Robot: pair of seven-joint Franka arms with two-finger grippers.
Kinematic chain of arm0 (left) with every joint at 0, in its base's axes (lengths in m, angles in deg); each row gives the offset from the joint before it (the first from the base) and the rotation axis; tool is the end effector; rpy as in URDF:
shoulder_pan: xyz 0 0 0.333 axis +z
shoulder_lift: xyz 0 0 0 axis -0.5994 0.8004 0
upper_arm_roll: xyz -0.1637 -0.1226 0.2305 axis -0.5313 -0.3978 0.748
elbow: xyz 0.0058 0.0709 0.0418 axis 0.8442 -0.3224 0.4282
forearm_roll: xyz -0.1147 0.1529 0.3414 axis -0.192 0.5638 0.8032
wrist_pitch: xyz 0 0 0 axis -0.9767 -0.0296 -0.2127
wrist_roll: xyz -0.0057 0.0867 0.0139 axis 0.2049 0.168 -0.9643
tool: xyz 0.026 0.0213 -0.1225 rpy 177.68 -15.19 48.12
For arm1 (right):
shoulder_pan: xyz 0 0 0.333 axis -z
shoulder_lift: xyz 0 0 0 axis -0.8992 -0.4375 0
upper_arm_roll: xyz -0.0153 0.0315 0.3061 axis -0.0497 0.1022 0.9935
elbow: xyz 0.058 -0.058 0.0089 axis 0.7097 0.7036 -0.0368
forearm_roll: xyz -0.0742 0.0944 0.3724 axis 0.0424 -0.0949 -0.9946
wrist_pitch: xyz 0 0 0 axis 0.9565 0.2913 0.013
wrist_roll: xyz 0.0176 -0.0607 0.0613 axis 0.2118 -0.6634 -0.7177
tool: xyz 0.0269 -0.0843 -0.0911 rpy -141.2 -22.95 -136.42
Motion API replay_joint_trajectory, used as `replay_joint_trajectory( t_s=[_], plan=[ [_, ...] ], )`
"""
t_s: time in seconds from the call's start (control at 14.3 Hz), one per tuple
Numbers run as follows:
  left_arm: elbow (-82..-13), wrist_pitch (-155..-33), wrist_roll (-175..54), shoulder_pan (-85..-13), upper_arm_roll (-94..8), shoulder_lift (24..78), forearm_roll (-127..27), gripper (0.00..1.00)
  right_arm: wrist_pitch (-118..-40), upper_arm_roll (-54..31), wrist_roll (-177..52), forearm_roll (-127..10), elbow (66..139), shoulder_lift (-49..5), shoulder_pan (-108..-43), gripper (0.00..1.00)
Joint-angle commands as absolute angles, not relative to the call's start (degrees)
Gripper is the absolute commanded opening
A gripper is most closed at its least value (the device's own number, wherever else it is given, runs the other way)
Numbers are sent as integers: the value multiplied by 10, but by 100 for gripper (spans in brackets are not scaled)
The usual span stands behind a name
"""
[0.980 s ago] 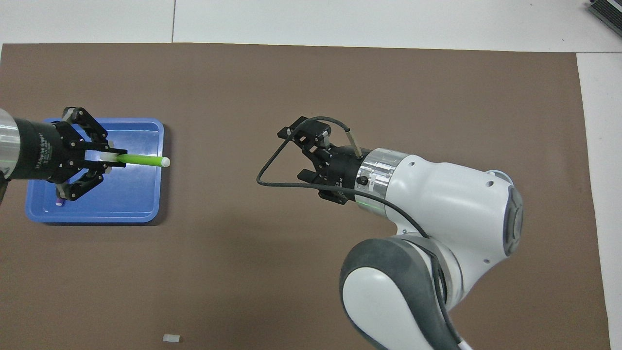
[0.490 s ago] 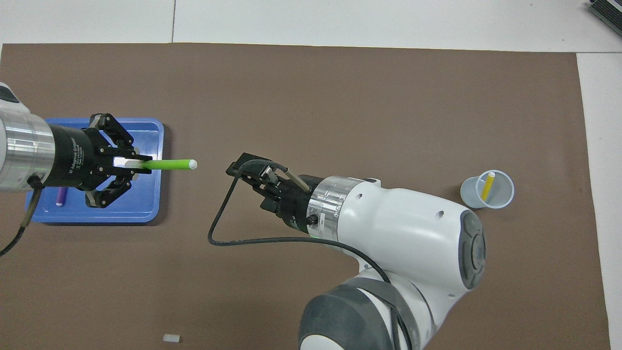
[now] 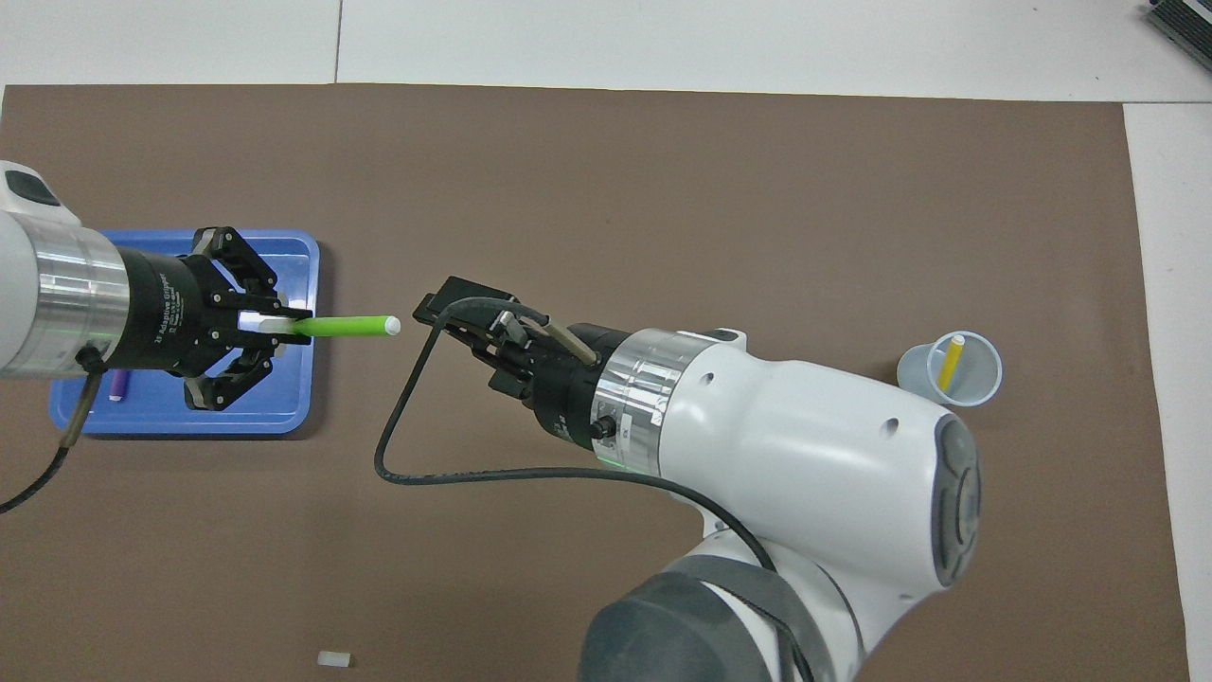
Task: Transfer and insert pens with both arms
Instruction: 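Close the right gripper on the free end of the green pen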
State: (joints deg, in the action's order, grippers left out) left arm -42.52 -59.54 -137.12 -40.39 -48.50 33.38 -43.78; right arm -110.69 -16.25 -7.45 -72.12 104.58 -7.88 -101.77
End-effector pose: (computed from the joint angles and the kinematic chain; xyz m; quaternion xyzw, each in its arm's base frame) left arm 0.5128 -0.1463 0.5838 0.7360 0.6567 -0.0773 0.1454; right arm 0.4843 0.4027 0.5722 -0.8481 0.2828 -0.0346 0.4468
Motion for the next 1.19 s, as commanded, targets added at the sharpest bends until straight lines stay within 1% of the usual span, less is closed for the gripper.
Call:
replay_joint_trajectory(
  t_s=[0.0, 0.14, 0.28, 0.35, 0.7, 0.84, 1.12],
  plan=[
    [-441, -590, -1379, -410, -478, 317, -458, 0, -1143, -159, -72, -710, 1026, -108, -1030, 100],
    [-441, -588, -1379, -410, -478, 317, -458, 0, -1146, -158, -72, -709, 997, -135, -1032, 100],
    [-441, -588, -1379, -410, -478, 317, -459, 0, -1148, -158, -71, -709, 998, -138, -1049, 100],
    [-441, -588, -1379, -410, -478, 317, -459, 0, -1148, -158, -71, -709, 997, -138, -1052, 97],
    [-441, -583, -1379, -409, -478, 317, -460, 0, -1149, -158, -70, -696, 994, -139, -1057, 69],
    [-441, -579, -1378, -409, -478, 317, -459, 0, -1149, -158, -72, -694, 985, -144, -1057, 66],
    [-441, -577, -1378, -408, -478, 315, -459, 0, -1155, -158, -71, -674, 965, -170, -1055, 66]
  ],
)
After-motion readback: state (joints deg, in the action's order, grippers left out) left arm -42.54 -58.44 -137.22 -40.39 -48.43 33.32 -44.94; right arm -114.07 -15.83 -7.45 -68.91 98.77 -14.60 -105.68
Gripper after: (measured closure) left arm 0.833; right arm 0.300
